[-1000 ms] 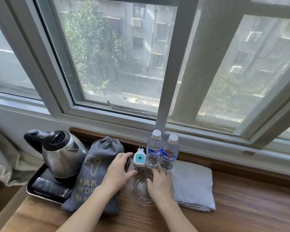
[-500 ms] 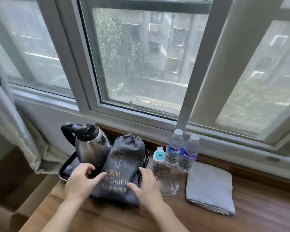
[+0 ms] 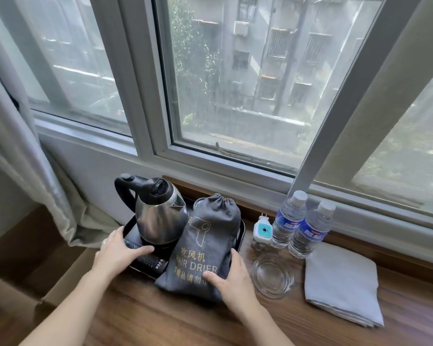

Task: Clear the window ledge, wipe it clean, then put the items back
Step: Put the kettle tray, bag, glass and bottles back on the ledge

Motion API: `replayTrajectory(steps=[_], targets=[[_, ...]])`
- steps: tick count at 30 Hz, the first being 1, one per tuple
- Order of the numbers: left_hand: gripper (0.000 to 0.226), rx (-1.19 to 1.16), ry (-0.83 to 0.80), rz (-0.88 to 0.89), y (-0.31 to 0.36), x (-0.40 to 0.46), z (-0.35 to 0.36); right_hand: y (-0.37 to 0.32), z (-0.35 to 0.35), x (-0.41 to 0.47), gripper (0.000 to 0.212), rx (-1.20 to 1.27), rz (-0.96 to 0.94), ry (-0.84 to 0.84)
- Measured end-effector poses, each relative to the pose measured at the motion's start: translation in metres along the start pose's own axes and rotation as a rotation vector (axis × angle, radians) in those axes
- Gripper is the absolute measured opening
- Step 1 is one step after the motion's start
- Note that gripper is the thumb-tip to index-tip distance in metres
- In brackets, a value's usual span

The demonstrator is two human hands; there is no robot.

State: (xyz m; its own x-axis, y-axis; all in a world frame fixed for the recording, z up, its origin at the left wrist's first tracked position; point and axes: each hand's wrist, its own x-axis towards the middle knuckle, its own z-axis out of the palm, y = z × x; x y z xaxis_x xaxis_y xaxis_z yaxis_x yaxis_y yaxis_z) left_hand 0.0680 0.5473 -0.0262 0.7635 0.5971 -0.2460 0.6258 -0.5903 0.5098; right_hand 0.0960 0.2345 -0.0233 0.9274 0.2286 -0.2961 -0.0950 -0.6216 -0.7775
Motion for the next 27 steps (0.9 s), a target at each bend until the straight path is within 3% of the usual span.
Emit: replayTrajectory(steps=[2,5,9,27], targets=[[0.119,-0.080,-0.030,0.019,-0.002,0.009,-0.001,-0.001,0.003,0.001,0.106,-0.006,0.015,0.004],[0.100,-0.123,-0.020,0.038,-0.001,0.017,-0.002,-0.002,0.005,0.003,0.104,-0.015,0.034,0.018],[0.098,-0.116,0.002,0.062,-0.002,0.019,0.001,-0.003,0.007,0.003,0.105,-0.022,0.042,0.028],[0.124,-0.036,-0.041,0.081,0.002,0.010,0.014,0.004,-0.007,-0.005,0.111,-0.015,0.088,0.019]])
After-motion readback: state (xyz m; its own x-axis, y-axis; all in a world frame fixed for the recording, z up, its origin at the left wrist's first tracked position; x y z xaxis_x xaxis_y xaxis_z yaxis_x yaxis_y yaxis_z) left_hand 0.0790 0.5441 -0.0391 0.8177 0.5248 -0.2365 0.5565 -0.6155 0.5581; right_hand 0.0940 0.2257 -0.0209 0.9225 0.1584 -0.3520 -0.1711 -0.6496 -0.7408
